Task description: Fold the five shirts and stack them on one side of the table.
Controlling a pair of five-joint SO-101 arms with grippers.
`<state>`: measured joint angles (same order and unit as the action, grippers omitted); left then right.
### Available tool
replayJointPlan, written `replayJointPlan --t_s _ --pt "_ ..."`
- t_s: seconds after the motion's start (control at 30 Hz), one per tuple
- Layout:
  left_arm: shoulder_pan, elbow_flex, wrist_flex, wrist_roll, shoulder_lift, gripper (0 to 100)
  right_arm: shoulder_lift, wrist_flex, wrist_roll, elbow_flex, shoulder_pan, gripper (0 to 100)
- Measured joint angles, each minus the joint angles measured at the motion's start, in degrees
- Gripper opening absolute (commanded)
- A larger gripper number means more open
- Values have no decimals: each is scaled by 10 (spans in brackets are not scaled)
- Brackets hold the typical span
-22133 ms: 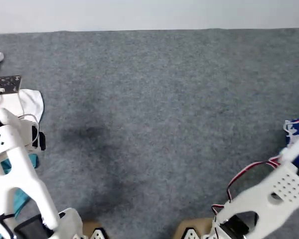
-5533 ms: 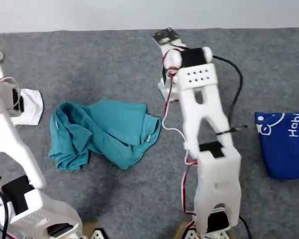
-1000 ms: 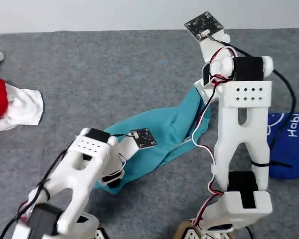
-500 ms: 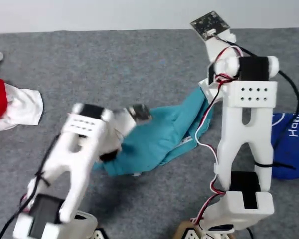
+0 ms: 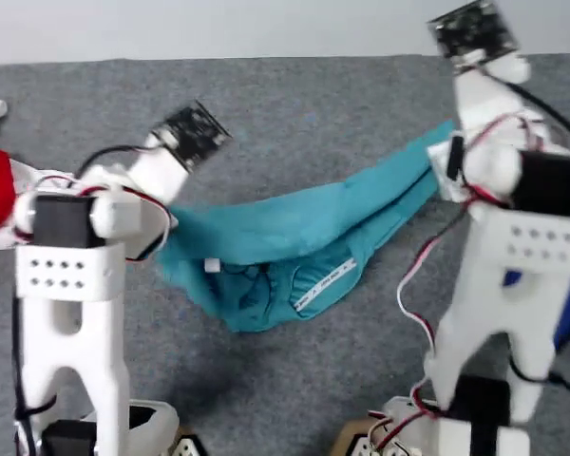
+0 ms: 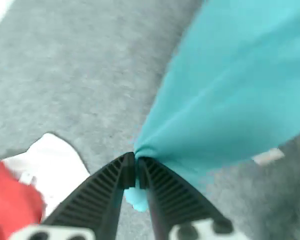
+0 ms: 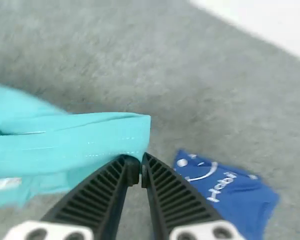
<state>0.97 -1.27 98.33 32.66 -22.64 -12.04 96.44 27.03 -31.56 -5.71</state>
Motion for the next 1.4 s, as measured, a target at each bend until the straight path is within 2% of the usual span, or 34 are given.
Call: replayJointPlan --t_s 0.17,0.33,0.47,0.6,0.83,1.0,1.1,1.2,1.27,1.4 --pt "23 -93 0 -57 -11 3 -76 -24 0 0 -35 9" --pt "32 -149 0 -66 -47 3 -143 -29 0 0 -55 9" --pt "32 -127 1 -68 -56 3 -148 -30 0 3 -55 9" --pt "32 -39 1 -68 -37 3 -99 -30 0 47 -55 9" --pt "32 72 -2 -38 110 3 35 -90 0 135 -18 9" --pt "44 73 -89 -35 288 3 140 -164 -1 150 28 9" --pt "47 45 -130 -33 399 5 192 -191 -2 150 39 9" --pt "47 -13 -131 -33 491 5 216 -200 -3 150 43 9" --pt "52 -59 -121 -33 525 9 218 -200 -3 150 45 9" --pt "67 -147 -101 -11 534 80 218 -200 -3 150 45 9"
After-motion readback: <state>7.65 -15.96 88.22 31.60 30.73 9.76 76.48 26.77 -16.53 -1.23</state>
